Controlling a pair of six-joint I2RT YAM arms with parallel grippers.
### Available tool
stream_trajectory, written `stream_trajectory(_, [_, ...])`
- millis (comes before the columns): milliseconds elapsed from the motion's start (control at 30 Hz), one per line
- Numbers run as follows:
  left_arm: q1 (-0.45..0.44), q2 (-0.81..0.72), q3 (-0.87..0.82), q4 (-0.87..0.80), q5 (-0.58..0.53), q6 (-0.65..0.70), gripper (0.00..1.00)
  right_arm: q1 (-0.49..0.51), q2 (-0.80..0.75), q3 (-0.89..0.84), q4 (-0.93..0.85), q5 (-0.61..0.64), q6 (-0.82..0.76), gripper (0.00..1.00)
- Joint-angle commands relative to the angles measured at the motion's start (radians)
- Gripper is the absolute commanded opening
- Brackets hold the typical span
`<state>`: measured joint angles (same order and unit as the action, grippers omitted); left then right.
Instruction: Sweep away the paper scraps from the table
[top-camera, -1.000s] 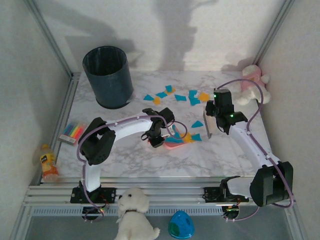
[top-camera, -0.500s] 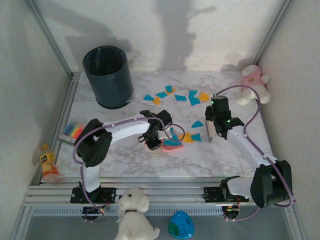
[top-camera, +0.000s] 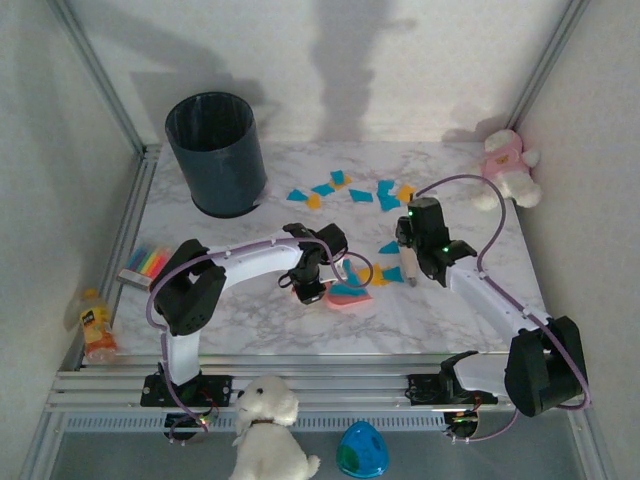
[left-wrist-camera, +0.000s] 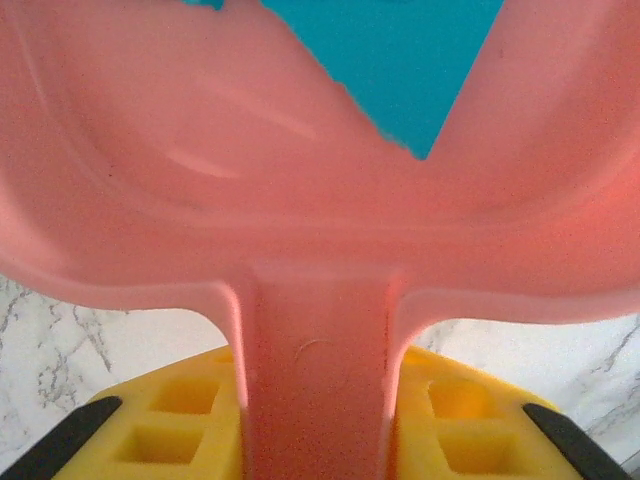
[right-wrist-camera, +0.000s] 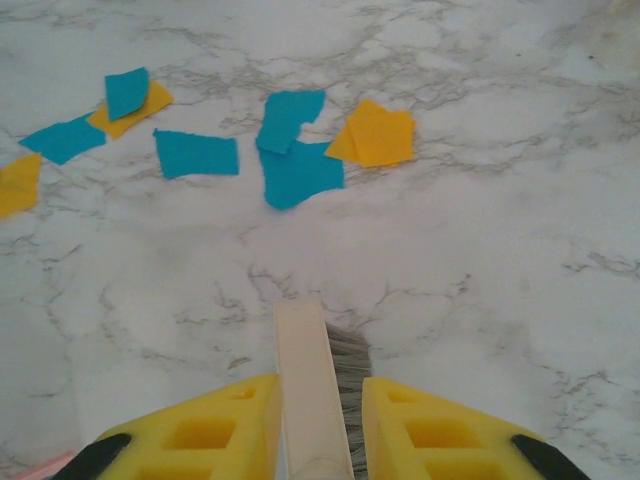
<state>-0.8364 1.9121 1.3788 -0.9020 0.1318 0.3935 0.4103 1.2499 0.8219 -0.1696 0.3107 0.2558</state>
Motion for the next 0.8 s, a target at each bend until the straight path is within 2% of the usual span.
stream_trajectory(0, [-0.012, 0.031, 0.024, -0.057, 0.024, 0.014, 0.0, 0.032, 0.023, -0.021, 0.002, -0.035, 0.04, 0.0])
stream_trajectory(767, [-0.008, 0.077, 0.087, -0.049, -0.033, -0.052, 0.0, 0.196, 0.042, 0.04, -0.005, -0.074, 0.101, 0.0])
